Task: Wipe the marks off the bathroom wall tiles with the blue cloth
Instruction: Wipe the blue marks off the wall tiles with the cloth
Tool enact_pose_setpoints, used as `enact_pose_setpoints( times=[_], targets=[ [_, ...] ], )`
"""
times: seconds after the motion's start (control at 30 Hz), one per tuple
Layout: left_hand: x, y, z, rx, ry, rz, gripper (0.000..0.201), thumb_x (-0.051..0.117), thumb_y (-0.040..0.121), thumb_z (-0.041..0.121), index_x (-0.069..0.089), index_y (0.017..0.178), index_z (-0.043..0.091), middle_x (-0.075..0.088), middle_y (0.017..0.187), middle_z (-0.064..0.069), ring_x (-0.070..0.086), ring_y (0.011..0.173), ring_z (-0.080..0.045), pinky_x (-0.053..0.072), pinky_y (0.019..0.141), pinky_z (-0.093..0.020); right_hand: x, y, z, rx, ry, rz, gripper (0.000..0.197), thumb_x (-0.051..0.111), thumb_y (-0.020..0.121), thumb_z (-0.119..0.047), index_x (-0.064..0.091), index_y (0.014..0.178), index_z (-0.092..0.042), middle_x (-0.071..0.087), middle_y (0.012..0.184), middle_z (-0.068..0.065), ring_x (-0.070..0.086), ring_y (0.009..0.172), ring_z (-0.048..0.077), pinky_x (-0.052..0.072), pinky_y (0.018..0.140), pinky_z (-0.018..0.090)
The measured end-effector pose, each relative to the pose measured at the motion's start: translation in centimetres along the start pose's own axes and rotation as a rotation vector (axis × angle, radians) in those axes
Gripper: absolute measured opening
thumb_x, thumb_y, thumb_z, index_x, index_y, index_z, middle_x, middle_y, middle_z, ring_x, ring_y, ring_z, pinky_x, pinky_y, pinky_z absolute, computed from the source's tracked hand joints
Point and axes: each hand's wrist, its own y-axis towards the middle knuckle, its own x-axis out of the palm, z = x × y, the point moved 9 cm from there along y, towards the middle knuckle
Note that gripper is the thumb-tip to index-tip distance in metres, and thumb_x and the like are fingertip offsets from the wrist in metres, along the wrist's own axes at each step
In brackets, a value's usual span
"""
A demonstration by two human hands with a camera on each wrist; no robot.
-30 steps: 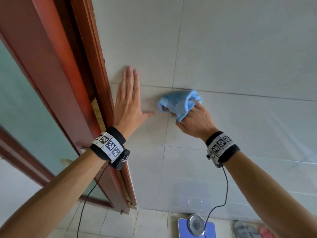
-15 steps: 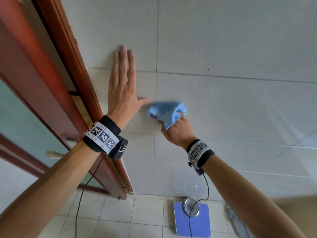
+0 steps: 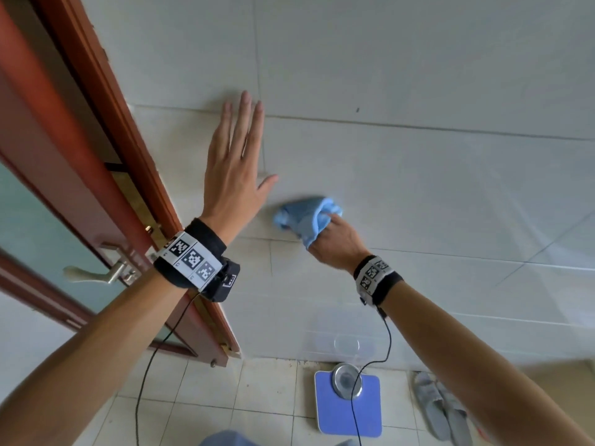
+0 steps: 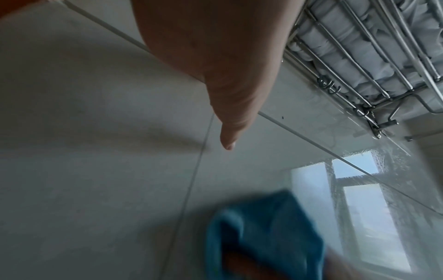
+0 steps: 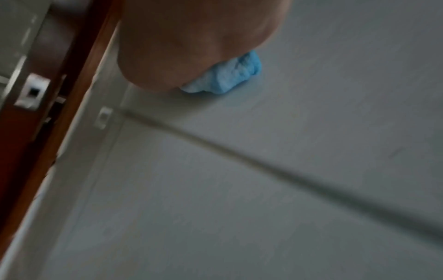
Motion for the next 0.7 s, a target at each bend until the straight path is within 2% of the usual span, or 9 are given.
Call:
enact_pose_setpoints(
  times=[0.07, 0.17, 0.27, 0.33, 0.4, 0.5, 0.57, 0.6, 0.7],
  targets=[
    [-0.3, 0.4, 1.9, -0.008, -0.050, 0.013, 0.106, 0.075, 0.091, 0.044, 0.012, 0.167, 0.006, 0.008, 0.175, -0.017, 0.007, 0.162, -0.037, 0.007, 0.132, -0.040, -5.4, -0.6, 5.4, 0.155, 0.086, 0.216, 0.030, 0.079, 0.078, -0.011, 0.076, 0.107, -0.009, 0.074, 0.093, 0.010, 0.069, 0.085, 0.033, 0.055, 0.075, 0.038],
    [-1.2, 0.9, 5.4, -0.011, -0.143, 0.052, 0.092, 0.070, 0.097, 0.035, 0.016, 0.166, 0.007, 0.011, 0.175, -0.014, 0.010, 0.162, -0.034, 0.009, 0.130, -0.034, -11.1, -3.3, 14.0, 0.424, 0.094, 0.393, 0.038, 0.063, 0.089, -0.015, 0.068, 0.126, -0.018, 0.072, 0.107, 0.013, 0.066, 0.094, 0.036, 0.053, 0.079, 0.044],
    [-2.1, 1.1, 9.3, -0.017, -0.227, 0.082, 0.083, 0.066, 0.100, 0.028, 0.020, 0.166, 0.007, 0.013, 0.175, -0.011, 0.013, 0.162, -0.030, 0.009, 0.129, -0.027, -14.0, -8.4, 20.4, 0.698, 0.108, 0.537, 0.046, 0.056, 0.094, -0.012, 0.061, 0.139, -0.019, 0.067, 0.125, 0.019, 0.065, 0.099, 0.042, 0.054, 0.081, 0.051],
    [-2.5, 1.1, 11.9, -0.018, -0.262, 0.095, 0.080, 0.065, 0.100, 0.025, 0.022, 0.165, 0.007, 0.016, 0.174, -0.011, 0.016, 0.161, -0.028, 0.013, 0.129, -0.027, -14.8, -12.4, 22.9, 0.871, 0.216, 0.649, 0.049, 0.050, 0.096, -0.007, 0.057, 0.144, -0.018, 0.061, 0.137, 0.021, 0.064, 0.103, 0.043, 0.056, 0.078, 0.049],
    [-2.7, 0.7, 14.5, -0.010, -0.287, 0.100, 0.077, 0.064, 0.101, 0.024, 0.024, 0.165, 0.006, 0.018, 0.174, -0.011, 0.019, 0.161, -0.026, 0.022, 0.129, -0.033, -14.9, -16.1, 23.9, 1.038, 0.371, 0.767, 0.053, 0.043, 0.097, -0.003, 0.054, 0.148, -0.013, 0.054, 0.149, 0.014, 0.061, 0.115, 0.036, 0.055, 0.084, 0.041],
    [-2.4, 0.3, 17.8, 0.005, -0.334, 0.078, 0.074, 0.064, 0.102, 0.024, 0.027, 0.164, 0.006, 0.022, 0.173, -0.010, 0.024, 0.159, -0.022, 0.028, 0.127, -0.035, -14.0, -20.9, 23.7, 1.301, 0.645, 0.954, 0.054, 0.039, 0.098, 0.001, 0.051, 0.150, -0.008, 0.046, 0.158, 0.011, 0.052, 0.136, 0.023, 0.049, 0.106, 0.033],
    [-2.0, 0.0, 19.6, 0.005, -0.361, 0.037, 0.071, 0.063, 0.103, 0.025, 0.031, 0.163, 0.007, 0.026, 0.172, -0.008, 0.028, 0.158, -0.020, 0.027, 0.126, -0.029, -13.6, -22.7, 23.0, 1.402, 0.916, 1.044, 0.054, 0.041, 0.100, -0.001, 0.050, 0.151, -0.011, 0.050, 0.156, 0.007, 0.050, 0.140, 0.017, 0.043, 0.115, 0.033],
    [-1.6, -0.2, 20.3, -0.005, -0.379, 0.007, 0.069, 0.063, 0.103, 0.026, 0.033, 0.162, 0.008, 0.029, 0.171, -0.006, 0.031, 0.156, -0.019, 0.027, 0.126, -0.028, -13.6, -23.3, 22.8, 1.440, 1.043, 1.069, 0.052, 0.042, 0.100, -0.001, 0.052, 0.150, -0.013, 0.055, 0.151, 0.001, 0.053, 0.136, 0.011, 0.044, 0.114, 0.028],
    [-0.1, -1.2, 21.6, -0.075, -0.495, -0.102, 0.064, 0.065, 0.101, 0.029, 0.042, 0.158, 0.012, 0.041, 0.165, -0.002, 0.039, 0.151, -0.017, 0.034, 0.124, -0.032, -13.2, -24.4, 23.0, 1.469, 1.460, 1.093, 0.042, 0.046, 0.097, -0.005, 0.062, 0.134, -0.016, 0.065, 0.117, -0.006, 0.062, 0.101, 0.009, 0.049, 0.089, 0.022]
  ],
)
